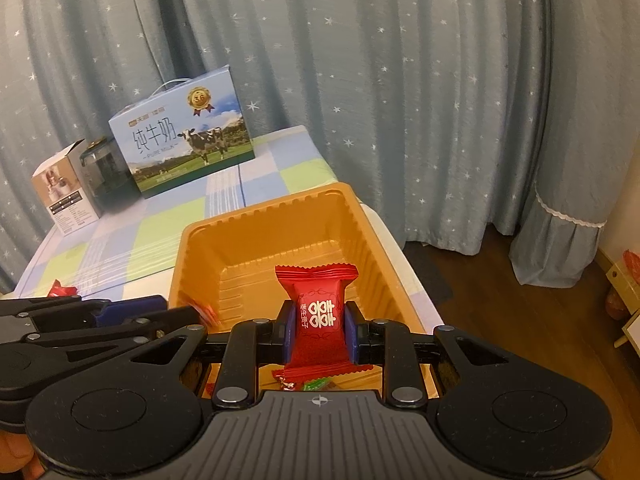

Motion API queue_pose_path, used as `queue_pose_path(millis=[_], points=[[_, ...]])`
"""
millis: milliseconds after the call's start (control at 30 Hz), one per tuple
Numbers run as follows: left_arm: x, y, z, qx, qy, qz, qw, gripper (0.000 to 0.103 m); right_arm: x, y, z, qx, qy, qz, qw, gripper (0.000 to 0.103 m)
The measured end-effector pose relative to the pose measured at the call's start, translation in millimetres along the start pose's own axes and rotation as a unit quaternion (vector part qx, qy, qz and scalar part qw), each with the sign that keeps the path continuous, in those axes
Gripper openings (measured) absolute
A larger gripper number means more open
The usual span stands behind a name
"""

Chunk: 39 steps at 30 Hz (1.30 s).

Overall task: Organize snacks
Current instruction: 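Open both tools to drop the candies into the tray, then move both open tools back to the pile, right tool toward the white-green pouch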

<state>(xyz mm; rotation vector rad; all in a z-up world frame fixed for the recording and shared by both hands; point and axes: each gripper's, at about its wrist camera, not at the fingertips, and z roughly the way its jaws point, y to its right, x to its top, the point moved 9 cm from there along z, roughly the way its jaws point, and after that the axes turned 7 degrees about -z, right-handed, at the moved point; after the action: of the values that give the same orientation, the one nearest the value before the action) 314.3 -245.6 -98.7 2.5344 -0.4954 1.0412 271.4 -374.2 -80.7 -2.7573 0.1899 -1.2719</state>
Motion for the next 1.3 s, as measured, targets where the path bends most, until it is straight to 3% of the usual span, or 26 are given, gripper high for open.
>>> queue_pose_path(millis=[267,367,433,567,700,767,800,833,1133,1300], points=[[-8.9,-30.4,-19.0,0.027,0.004,-0.021,0.9994,0.039,-0.8,-3.3,-0.4,0.006,-0.001,0.0,1.0,0.025],[-13.1,-42.8,-29.5,0.037,0.009,-0.031,0.9988,0.046,0.5,-9.2,0.5,0.009,-0.002,-0.004,1.0,0.025],[-15.7,-50.9,-36.6,0.039,0.011,-0.045,0.9982,0.057,1.4,-13.9,1.1,0.013,-0.003,-0.007,1.0,0.025],[-20.8,-62.0,-49.1,0.043,0.012,-0.058,0.9973,0.057,3.3,-21.5,4.5,0.02,-0.003,-0.012,1.0,0.025],[-23.8,-71.6,-59.5,0.052,0.019,-0.062,0.9965,0.067,7.1,-26.1,11.3,0.044,-0.003,0.002,0.999,0.026],[-24.8,-75.8,-63.7,0.056,0.022,-0.067,0.996,0.072,9.6,-24.1,10.6,0.047,0.001,0.018,0.999,0.04],[-25.7,-77.4,-66.1,0.056,0.023,-0.069,0.9958,0.073,11.4,-23.7,7.7,0.049,0.008,0.024,0.998,0.06],[-27.2,-79.4,-69.0,0.057,0.024,-0.071,0.9956,0.076,13.5,-23.5,4.1,0.052,0.015,0.027,0.998,0.066],[-48.3,-97.6,-103.4,0.08,0.031,-0.083,0.9929,0.089,14.8,-43.6,-28.9,0.066,0.025,0.026,0.997,0.066],[-62.5,-115.0,-132.0,0.103,0.037,-0.093,0.9896,0.091,8.2,-73.2,-48.9,0.082,0.033,0.01,0.996,0.066]])
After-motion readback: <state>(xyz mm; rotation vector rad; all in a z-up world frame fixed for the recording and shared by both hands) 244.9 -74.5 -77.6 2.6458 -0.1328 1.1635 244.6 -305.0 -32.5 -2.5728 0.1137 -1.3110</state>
